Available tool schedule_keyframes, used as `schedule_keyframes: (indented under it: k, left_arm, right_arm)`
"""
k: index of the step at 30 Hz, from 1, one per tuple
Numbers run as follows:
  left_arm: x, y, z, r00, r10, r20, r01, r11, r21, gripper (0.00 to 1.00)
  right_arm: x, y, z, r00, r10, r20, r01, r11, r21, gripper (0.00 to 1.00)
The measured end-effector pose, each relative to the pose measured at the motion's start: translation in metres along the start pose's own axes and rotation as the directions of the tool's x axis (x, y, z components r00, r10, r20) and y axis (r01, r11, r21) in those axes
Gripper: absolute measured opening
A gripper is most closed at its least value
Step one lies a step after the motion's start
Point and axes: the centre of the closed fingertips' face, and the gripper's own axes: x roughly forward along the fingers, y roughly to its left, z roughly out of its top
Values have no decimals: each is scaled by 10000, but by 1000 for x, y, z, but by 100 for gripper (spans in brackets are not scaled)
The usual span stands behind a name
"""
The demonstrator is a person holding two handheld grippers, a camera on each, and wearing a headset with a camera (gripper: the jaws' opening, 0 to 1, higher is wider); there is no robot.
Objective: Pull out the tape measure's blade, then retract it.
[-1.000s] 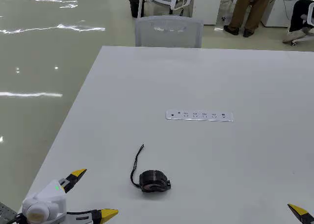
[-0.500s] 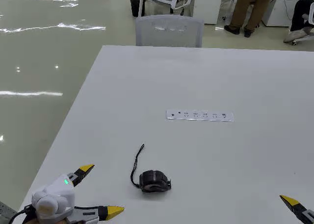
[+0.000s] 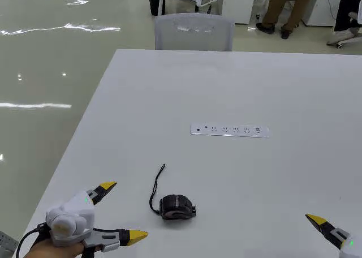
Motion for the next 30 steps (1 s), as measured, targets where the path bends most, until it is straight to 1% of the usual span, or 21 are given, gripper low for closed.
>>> schedule_keyframes:
  k: [3, 5, 10, 12, 14, 17, 21, 24, 28, 29, 30]
  left_arm:
    - [4, -1, 5, 10000, -78, -3, 78, 9999, 104, 92]
    - [8, 1, 3, 9998, -153, -86, 155, 9996, 216, 91]
    - [16, 7, 6, 9995, -281, -127, 286, 9989, 370, 90]
    - [18, 9, 7, 9993, -351, -159, 358, 9981, 495, 90]
    - [20, 10, 7, 9986, -476, -222, 488, 9970, 602, 89]
    - [24, 10, 9, 9977, -610, -281, 629, 9953, 733, 89]
    - [28, 11, 13, 9970, -699, -323, 723, 9942, 796, 89]
    - [32, 10, 15, 9955, -848, -414, 885, 9913, 976, 89]
    - [39, 10, 14, 9906, -1173, -698, 1250, 9849, 1194, 84]
    - [41, 10, 14, 9886, -1264, -817, 1370, 9806, 1402, 84]
    - [43, 10, 14, 9868, -1327, -924, 1454, 9783, 1479, 84]
  right_arm:
    - [6, 1, 3, 9999, 104, 31, -104, 9999, -86, 93]
    - [10, 2, 5, 9999, 163, 10, -163, 9998, -129, 93]
    - [18, 5, 11, 9993, 361, 13, -361, 9989, -310, 93]
    - [20, 4, 13, 9992, 391, 20, -390, 9987, -338, 92]
    - [23, 4, 17, 9988, 459, 159, -455, 9986, -253, 93]
    - [29, 3, 18, 9987, 507, 80, -503, 9980, -389, 91]
    - [33, 1, 23, 9983, 566, 111, -561, 9974, -445, 92]
    - [37, -1, 25, 9979, 633, 95, -627, 9966, -537, 92]
    - [43, -4, 28, 9977, 682, 52, -677, 9954, -674, 91]
    - [45, -4, 30, 9974, 711, 90, -703, 9953, -672, 91]
    - [47, -4, 32, 9971, 752, 103, -744, 9949, -676, 90]
